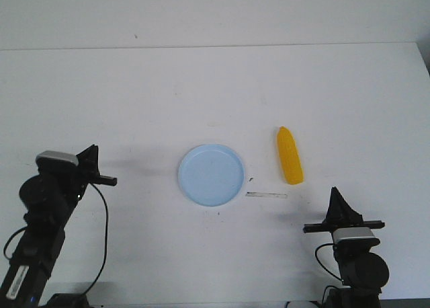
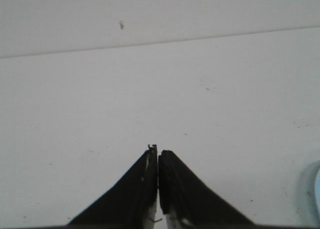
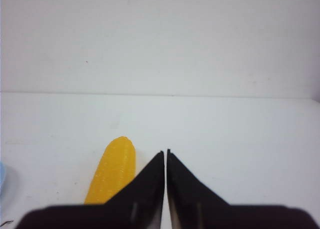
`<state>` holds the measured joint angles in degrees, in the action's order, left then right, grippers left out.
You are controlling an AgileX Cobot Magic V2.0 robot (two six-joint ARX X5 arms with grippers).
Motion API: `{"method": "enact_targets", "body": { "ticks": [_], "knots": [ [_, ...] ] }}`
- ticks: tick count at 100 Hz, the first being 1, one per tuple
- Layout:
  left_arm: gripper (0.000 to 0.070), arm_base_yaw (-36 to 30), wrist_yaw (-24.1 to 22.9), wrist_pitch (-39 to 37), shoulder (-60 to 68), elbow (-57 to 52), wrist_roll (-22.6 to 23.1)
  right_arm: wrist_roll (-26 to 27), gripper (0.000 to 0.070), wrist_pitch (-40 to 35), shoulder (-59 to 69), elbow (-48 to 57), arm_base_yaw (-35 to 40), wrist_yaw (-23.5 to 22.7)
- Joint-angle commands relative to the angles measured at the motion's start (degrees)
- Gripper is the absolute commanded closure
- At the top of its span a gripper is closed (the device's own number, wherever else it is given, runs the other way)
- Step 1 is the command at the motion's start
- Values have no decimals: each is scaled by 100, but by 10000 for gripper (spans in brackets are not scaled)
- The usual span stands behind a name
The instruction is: Place corn on plate with both arms
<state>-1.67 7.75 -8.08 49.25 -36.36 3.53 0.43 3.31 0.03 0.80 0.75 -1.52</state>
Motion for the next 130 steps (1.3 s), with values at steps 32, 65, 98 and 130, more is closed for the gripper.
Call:
{"method": "enact_targets", "body": {
  "ticks": [32, 65, 98, 130],
  "knots": [
    [699, 245, 11, -85, -2992, 1733, -409, -7, 690, 57, 4, -7, 4, 4],
    [698, 245, -686, 457, -4214, 1768, -446, -7, 690, 57, 4, -7, 4, 4],
    [698, 245, -686, 542, -4463, 1768, -444, -7, 690, 57, 4, -7, 4, 4],
    [698, 245, -686, 542, -4463, 1768, -444, -61, 690, 146, 4, -7, 2, 28]
  ]
}}
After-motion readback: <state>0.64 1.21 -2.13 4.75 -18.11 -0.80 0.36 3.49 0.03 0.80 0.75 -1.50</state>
